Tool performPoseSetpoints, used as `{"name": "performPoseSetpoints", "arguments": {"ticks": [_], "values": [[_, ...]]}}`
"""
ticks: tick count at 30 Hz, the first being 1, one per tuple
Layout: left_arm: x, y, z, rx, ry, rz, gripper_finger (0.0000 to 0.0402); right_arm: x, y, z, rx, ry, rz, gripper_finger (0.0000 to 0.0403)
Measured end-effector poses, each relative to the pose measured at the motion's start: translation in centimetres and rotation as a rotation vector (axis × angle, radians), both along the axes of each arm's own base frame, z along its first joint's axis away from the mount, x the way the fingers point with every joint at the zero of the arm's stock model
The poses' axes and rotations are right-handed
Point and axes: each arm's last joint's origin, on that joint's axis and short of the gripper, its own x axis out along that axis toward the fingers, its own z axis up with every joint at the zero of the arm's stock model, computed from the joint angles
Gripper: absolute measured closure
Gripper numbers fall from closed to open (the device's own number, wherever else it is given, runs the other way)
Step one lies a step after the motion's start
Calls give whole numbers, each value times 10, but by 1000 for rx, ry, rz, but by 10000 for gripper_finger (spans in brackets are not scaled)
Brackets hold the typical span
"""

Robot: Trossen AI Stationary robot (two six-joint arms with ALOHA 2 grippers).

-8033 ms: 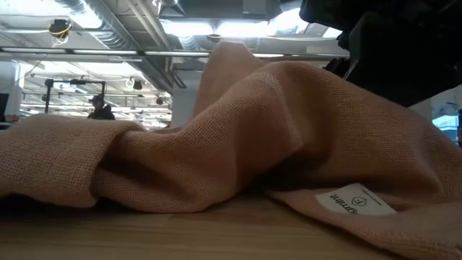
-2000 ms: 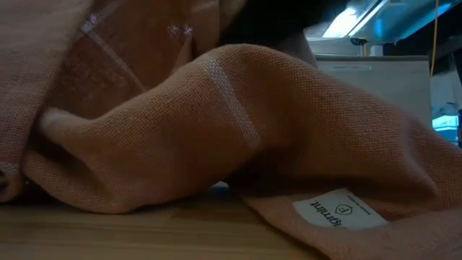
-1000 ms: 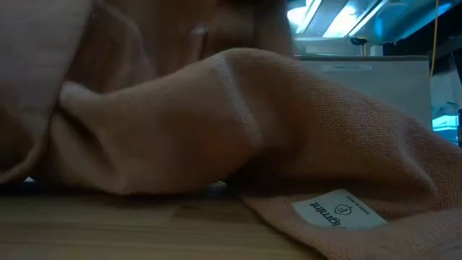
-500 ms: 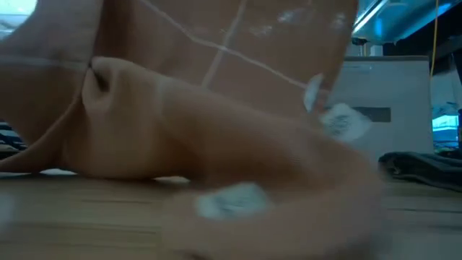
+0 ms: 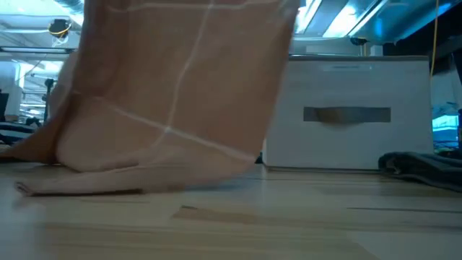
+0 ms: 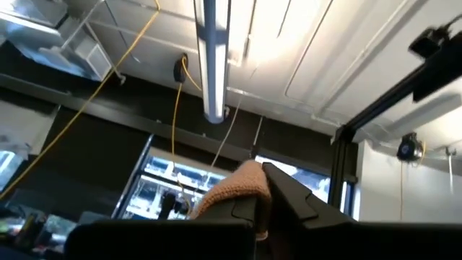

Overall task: Fold towel
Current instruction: Fold the light orange towel

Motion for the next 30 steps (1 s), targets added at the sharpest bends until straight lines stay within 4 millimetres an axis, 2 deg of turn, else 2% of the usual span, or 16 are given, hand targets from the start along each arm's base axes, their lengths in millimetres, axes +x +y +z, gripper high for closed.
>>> {"name": "performPoseSetpoints", "arguments": {"ticks": [4,9,16,22,25,30], "values": [[7,-3,2,4,37,-13,394,-12,-10,13,34,-75,-31,399],[12,-5,7,19,50,-3,394,-17,-15,23,2,-136,-80,398],[9,-3,15,76,119,27,394,-30,-25,50,-89,-240,-96,398],[-5,3,33,96,75,82,394,-43,-35,66,-149,-299,-98,398],[-8,3,38,91,108,57,394,-43,-35,67,-192,-288,-82,398],[-10,1,42,118,173,3,394,-46,-20,66,-242,-277,17,398]]}}
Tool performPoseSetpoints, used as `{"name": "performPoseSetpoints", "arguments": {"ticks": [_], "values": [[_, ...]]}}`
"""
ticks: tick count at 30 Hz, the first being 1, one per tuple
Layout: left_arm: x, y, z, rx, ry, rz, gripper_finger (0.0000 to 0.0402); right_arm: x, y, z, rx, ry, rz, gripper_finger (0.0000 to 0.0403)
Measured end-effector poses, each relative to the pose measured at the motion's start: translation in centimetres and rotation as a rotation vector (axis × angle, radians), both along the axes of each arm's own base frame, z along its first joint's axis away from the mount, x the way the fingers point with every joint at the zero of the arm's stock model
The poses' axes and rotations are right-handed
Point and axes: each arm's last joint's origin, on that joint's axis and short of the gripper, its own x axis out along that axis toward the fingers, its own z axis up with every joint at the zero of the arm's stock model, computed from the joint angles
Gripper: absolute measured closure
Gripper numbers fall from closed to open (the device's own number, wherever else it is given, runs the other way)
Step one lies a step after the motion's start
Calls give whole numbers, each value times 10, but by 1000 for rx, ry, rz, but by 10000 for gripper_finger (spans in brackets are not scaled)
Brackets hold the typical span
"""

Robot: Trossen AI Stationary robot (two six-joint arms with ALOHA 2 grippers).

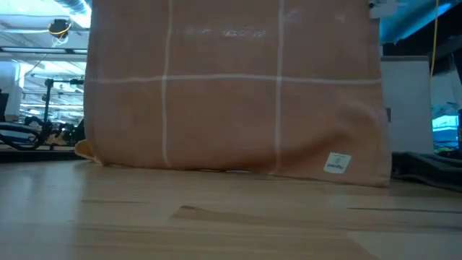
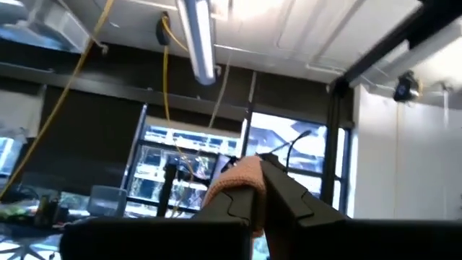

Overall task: Fold towel
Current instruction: Fold the light orange towel

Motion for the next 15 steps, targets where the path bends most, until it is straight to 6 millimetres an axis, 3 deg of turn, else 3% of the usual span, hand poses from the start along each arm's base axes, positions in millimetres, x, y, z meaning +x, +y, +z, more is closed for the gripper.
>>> {"name": "performPoseSetpoints", "arguments": {"ticks": [10,15], "values": [[-5,1,41,54,-125,75,394,-7,-1,26,-199,-111,-48,398],[1,-2,43,89,-69,68,394,-9,-2,27,-208,-115,-54,398]]}}
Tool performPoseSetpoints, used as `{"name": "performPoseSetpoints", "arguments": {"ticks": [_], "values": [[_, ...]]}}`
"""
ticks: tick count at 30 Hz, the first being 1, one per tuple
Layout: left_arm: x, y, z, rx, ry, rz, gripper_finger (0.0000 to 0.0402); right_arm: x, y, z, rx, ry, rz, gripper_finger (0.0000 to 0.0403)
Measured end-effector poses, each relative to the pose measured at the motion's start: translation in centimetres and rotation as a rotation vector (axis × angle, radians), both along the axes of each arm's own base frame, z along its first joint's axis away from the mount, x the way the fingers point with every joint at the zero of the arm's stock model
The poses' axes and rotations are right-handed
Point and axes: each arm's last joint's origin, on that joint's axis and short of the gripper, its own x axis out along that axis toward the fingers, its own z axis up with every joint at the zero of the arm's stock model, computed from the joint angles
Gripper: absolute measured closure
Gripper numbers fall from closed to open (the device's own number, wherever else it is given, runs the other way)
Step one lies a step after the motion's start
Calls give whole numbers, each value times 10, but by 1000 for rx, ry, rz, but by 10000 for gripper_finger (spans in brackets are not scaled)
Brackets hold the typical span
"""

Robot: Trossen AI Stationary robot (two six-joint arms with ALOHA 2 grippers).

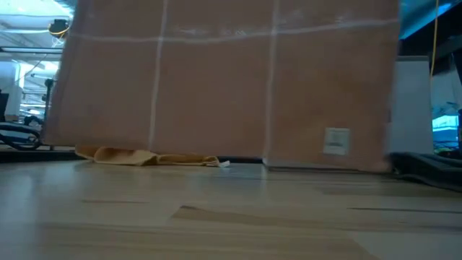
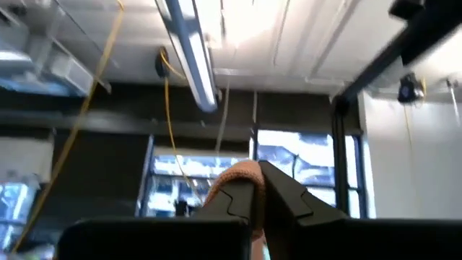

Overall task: Fold towel
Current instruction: Fold the light orange towel

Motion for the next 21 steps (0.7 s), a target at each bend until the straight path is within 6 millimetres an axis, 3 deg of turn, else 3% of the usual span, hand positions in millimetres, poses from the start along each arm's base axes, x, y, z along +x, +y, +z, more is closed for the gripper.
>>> {"name": "performPoseSetpoints", "arguments": {"ticks": [9,21], "values": [[20,-25,-22,49,227,-150,394,-1,33,-26,-6,169,96,398],[34,-85,-32,131,265,-402,394,-13,81,-37,310,119,383,398]]}}
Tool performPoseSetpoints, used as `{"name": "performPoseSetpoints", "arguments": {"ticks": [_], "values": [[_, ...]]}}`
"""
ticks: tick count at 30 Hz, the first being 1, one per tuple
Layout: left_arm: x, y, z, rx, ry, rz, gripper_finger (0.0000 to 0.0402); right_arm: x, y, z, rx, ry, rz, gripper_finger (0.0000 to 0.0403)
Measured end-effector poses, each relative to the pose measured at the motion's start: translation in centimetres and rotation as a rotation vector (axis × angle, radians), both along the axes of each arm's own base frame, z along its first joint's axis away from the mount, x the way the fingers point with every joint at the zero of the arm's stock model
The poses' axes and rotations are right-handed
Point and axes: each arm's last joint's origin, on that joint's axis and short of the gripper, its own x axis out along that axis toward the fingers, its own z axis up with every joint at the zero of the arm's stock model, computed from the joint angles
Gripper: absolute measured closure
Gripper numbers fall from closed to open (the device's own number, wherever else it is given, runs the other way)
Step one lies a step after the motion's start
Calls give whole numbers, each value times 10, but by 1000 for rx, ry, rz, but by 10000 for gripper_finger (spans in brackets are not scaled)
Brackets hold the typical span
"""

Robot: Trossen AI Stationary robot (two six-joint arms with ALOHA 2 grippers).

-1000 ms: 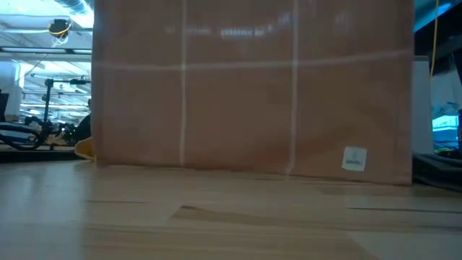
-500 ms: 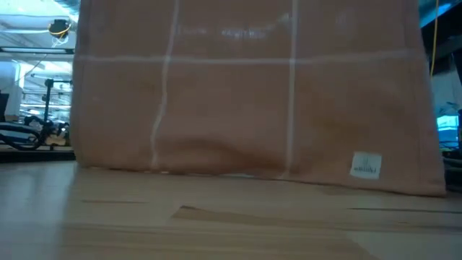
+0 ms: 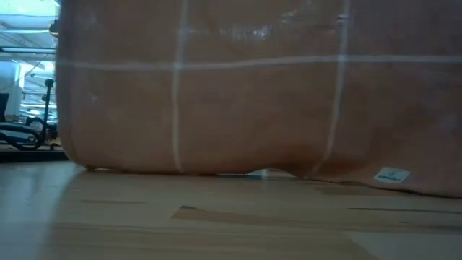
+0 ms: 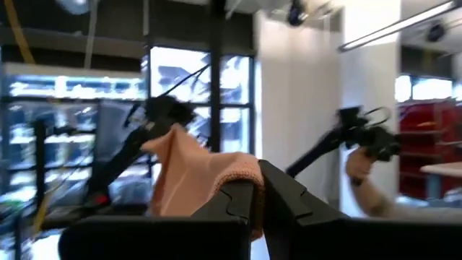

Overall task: Fold towel
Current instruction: Fold the light orange towel

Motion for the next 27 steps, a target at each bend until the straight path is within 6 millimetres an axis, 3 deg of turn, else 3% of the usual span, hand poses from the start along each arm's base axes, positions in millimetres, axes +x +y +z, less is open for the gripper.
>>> {"name": "performPoseSetpoints", "arguments": {"ticks": [4,7,12,20,27], "values": [[2,-23,1,-33,-43,-56,394,4,11,-3,153,-4,53,398],[6,-34,3,-57,-90,-24,394,6,15,-5,170,-6,76,398],[2,-35,9,-32,-160,131,394,8,15,-3,164,-17,57,398],[-11,-2,19,22,-129,405,394,16,-13,6,13,-22,-178,398],[-30,35,29,153,-174,586,394,41,-50,11,-218,8,-389,398]]}}
